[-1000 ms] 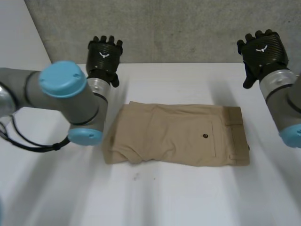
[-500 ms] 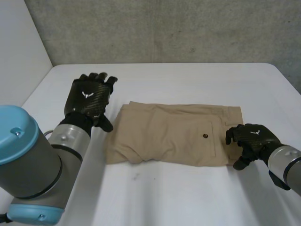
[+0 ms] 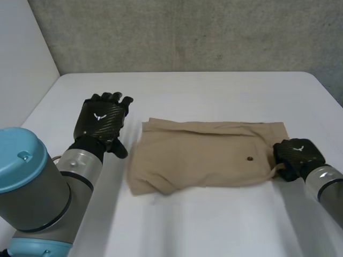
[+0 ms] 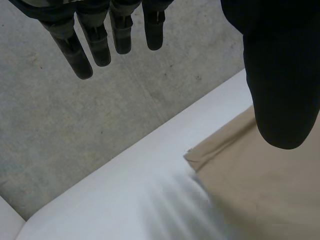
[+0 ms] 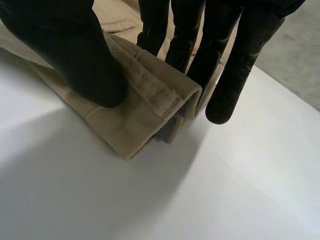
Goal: Fold the shorts.
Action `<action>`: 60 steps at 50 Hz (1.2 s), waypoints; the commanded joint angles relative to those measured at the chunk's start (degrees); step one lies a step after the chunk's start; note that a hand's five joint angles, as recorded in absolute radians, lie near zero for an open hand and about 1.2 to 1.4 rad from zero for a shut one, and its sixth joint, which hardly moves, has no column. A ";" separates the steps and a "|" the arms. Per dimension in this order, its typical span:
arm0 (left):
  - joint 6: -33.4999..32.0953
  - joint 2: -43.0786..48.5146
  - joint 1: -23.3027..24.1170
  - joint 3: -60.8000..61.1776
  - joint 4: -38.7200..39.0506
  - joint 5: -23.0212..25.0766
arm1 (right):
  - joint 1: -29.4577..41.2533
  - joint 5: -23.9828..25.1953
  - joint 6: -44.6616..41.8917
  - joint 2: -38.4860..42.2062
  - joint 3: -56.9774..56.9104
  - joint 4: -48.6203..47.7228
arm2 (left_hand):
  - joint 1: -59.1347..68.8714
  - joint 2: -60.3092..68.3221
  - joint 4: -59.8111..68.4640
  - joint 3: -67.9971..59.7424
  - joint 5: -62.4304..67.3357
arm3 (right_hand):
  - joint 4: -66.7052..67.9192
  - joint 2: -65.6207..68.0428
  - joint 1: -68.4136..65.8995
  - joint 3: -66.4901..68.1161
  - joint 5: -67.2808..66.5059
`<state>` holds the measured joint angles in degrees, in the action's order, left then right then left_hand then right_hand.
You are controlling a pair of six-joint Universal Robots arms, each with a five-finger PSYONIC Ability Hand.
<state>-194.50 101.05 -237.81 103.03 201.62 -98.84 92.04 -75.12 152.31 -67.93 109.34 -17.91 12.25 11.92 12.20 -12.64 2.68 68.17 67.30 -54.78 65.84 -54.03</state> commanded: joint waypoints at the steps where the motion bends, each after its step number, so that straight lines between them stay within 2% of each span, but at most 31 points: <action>1: 0.00 -1.03 -0.20 0.06 -0.18 -0.21 | -7.13 -1.35 -4.73 -2.99 -3.25 5.95 | -2.21 -1.87 -2.16 2.59 -2.63 | 11.83 12.70 -25.22 14.16 -15.97; 7: 0.09 -3.49 -0.46 0.85 -1.14 -0.21 | -7.75 -0.65 -10.97 -7.30 -10.80 16.83 | -2.21 -1.87 -2.16 2.59 -2.63 | 11.83 12.70 -25.22 14.16 -15.97; 10: 0.09 -4.54 -0.82 1.12 -1.23 -0.21 | -6.09 0.06 -11.16 -7.57 -14.15 19.84 | -2.21 -1.87 -2.16 2.59 -2.63 | 11.83 12.70 -25.22 14.16 -15.97; 15: 0.09 -4.90 -0.90 1.47 -1.32 -0.21 | 7.15 0.41 -11.24 -7.04 -22.23 21.16 | -2.21 -1.87 -2.16 2.59 -2.63 | 11.83 12.70 -25.22 14.16 -15.97; 18: 0.17 -5.07 -0.90 1.64 -1.32 -0.21 | 11.06 0.59 -11.59 -6.69 -23.65 21.07 | -2.21 -1.87 -2.16 2.59 -2.63 | 11.83 12.70 -25.22 14.16 -15.97; 19: 0.17 -5.33 -0.82 1.73 -1.41 -0.30 | 16.45 1.02 -11.94 -5.47 -24.78 20.47 | -2.21 -1.87 -2.16 2.59 -2.63 | 11.83 12.70 -25.22 14.16 -15.97; 24: 0.17 -5.51 -0.55 2.26 -1.67 -0.39 | 27.38 5.32 -13.26 -1.69 -25.23 18.53 | -2.21 -1.87 -2.16 2.59 -2.63 | 11.83 12.70 -25.22 14.16 -15.97; 26: 0.17 -5.69 -0.47 2.35 -1.67 -0.39 | 33.44 9.53 -14.84 1.64 -23.84 18.52 | -2.21 -1.87 -2.16 2.59 -2.63 | 11.83 12.70 -25.22 14.16 -15.97; 28: 0.17 -5.69 -0.47 2.44 -1.67 -0.39 | 34.87 10.51 -15.46 3.06 -23.04 18.96 | -2.21 -1.87 -2.16 2.59 -2.63 | 11.83 12.70 -25.22 14.16 -15.97; 30: 0.17 -5.69 -0.38 2.35 -1.67 -0.39 | 35.14 11.74 -16.16 4.64 -21.90 20.01 | -2.21 -1.87 -2.16 2.59 -2.63 | 11.83 12.70 -25.22 14.16 -15.97; 31: 0.17 -5.60 -0.38 2.35 -1.67 -0.30 | 35.14 11.75 -16.17 4.82 -21.98 20.46 | -2.21 -1.87 -2.16 2.59 -2.63 | 4.90 5.77 -18.28 7.23 -9.03; 33: 0.17 -5.43 -0.38 2.08 -1.58 -0.30 | 35.14 11.49 -16.08 4.56 -22.42 21.25 | -2.21 -1.87 -2.16 2.59 -2.63 | -20.94 -20.07 7.56 -18.61 16.81; 34: 0.17 -5.43 -0.46 1.91 -1.67 -0.30 | 35.14 11.66 -15.21 3.69 -23.03 21.77 | -2.21 -1.87 -2.16 2.59 -2.63 | -45.56 -44.69 32.17 -43.23 41.42; 35: 0.17 -5.25 -0.47 1.56 -1.58 -0.30 | 34.96 11.66 -14.85 3.07 -23.56 21.78 | -2.21 -1.87 -2.16 2.59 -2.63 | -54.96 -54.09 41.58 -52.63 50.82; 36: 0.17 -5.16 -0.47 1.38 -1.58 -0.30 | 34.79 11.49 -14.24 2.37 -24.00 21.78 | -2.21 -1.87 -2.16 2.59 -2.63 | -58.17 -57.30 44.78 -55.84 54.03; 41: 0.44 -4.64 -0.20 -1.34 -1.50 -0.21 | 31.89 11.66 -8.34 -0.54 -25.23 21.43 | -2.04 -1.70 -1.99 2.43 -2.47 | -58.17 -57.30 44.78 -55.84 54.03; 42: 0.70 -3.85 -0.03 -2.91 -1.32 -0.21 | 27.27 11.84 2.01 -4.19 -25.32 19.95 | -2.04 -1.70 -1.99 2.42 -2.46 | -58.17 -57.30 44.78 -55.84 54.03; 45: 1.40 -1.39 0.67 -5.82 -1.32 -0.21 | 23.73 11.84 13.14 -7.12 -24.97 17.31 | -1.37 -1.03 -1.32 1.76 -1.79 | -58.17 -57.30 44.78 -55.84 54.03; 49: 3.60 3.79 3.75 -12.05 -2.11 -0.21 | 20.65 11.40 21.78 -7.66 -25.23 16.33 | 0.14 0.48 0.20 0.24 -0.28 | -58.17 -57.30 44.78 -55.84 54.03; 54: 8.24 12.92 8.14 -20.92 -7.89 -0.21 | 18.70 11.14 22.95 -3.98 -25.93 17.82 | 0.48 0.82 0.53 -0.10 0.06 | -58.17 -57.30 44.78 -55.84 54.03; 60: 14.67 21.46 9.64 -28.05 -18.44 -0.39 | 19.05 8.85 22.86 4.20 -30.24 21.86 | 0.31 0.65 0.37 0.07 -0.11 | -58.17 -57.30 44.78 -55.84 54.03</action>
<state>-186.16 113.82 -230.17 82.31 193.35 -99.07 110.75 -64.30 176.18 -71.65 82.74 0.05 12.25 11.92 12.20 -12.64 2.68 13.61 12.84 -11.54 12.28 -3.99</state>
